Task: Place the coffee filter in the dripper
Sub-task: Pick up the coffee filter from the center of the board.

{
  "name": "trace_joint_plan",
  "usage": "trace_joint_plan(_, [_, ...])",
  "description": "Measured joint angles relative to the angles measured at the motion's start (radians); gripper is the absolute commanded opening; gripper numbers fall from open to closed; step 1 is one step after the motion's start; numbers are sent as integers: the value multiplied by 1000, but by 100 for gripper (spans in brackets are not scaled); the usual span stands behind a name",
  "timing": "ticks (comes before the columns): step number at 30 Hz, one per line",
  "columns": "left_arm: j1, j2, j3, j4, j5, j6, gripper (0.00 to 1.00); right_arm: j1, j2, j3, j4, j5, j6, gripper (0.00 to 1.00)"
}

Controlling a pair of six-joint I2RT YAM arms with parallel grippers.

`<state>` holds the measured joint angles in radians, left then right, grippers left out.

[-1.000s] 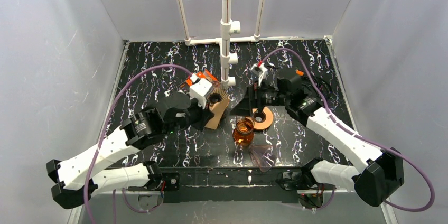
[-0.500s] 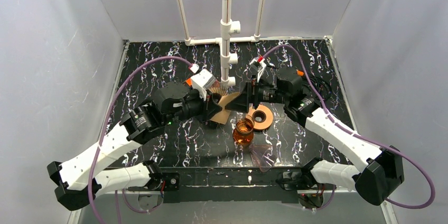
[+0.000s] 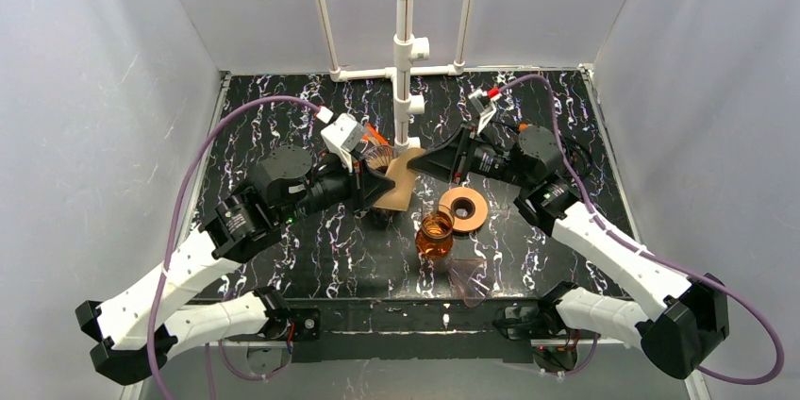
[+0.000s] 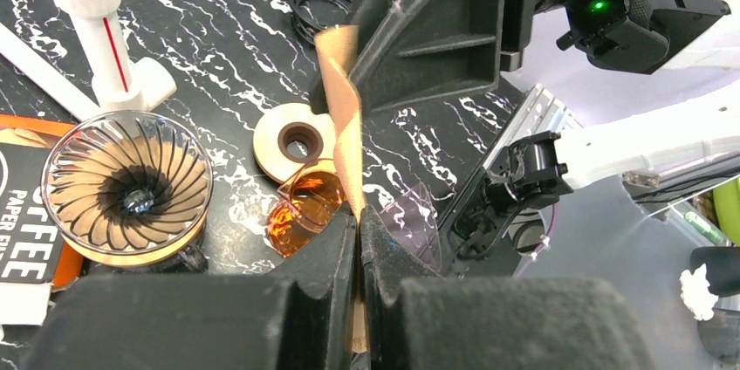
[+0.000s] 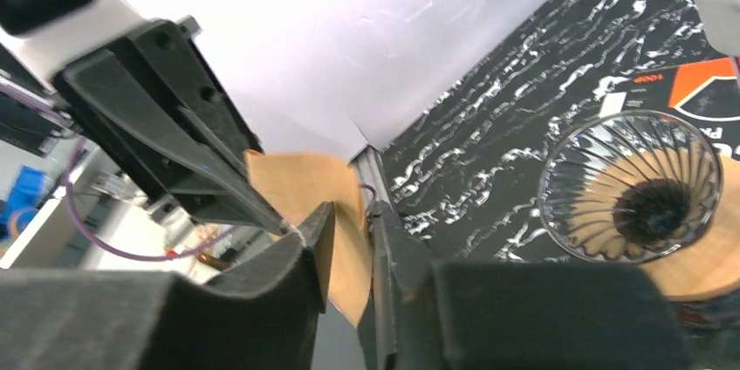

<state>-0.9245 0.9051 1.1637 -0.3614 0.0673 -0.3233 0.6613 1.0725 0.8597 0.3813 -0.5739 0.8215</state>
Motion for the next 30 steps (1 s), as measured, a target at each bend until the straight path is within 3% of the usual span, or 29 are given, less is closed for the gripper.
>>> trace_joint_plan(5, [5,-5,-13,18,0,-21,2,0,-18,-1,42,15,28,3])
trace_joint_plan(7, [7,-6,-16,19,-1,-29,7,0,-18,-1,44,18,36,1])
trace_joint_plan(10, [13,-12,-21,21,-5,-34,70,0,-18,-1,45,22,40,1])
trace_joint_plan(11, [14,-13,-21,19,-8,-35,84,0,-18,-1,44,23,40,1])
trace_joint_plan(13, [18,-14,-21,8,-23,-40,95,0,-18,-1,42,28,39,1])
trace_joint_plan(18, [54,1,3,-102,-89,-71,98,-14,-31,4,-25,65,-8,1])
trace_joint_plan(25, [153,11,27,-220,-75,-218,98,-20,-38,115,-227,156,-138,1])
trace_joint_plan(30, [217,-59,-72,-152,27,-344,98,-20,-41,168,-271,182,-180,1])
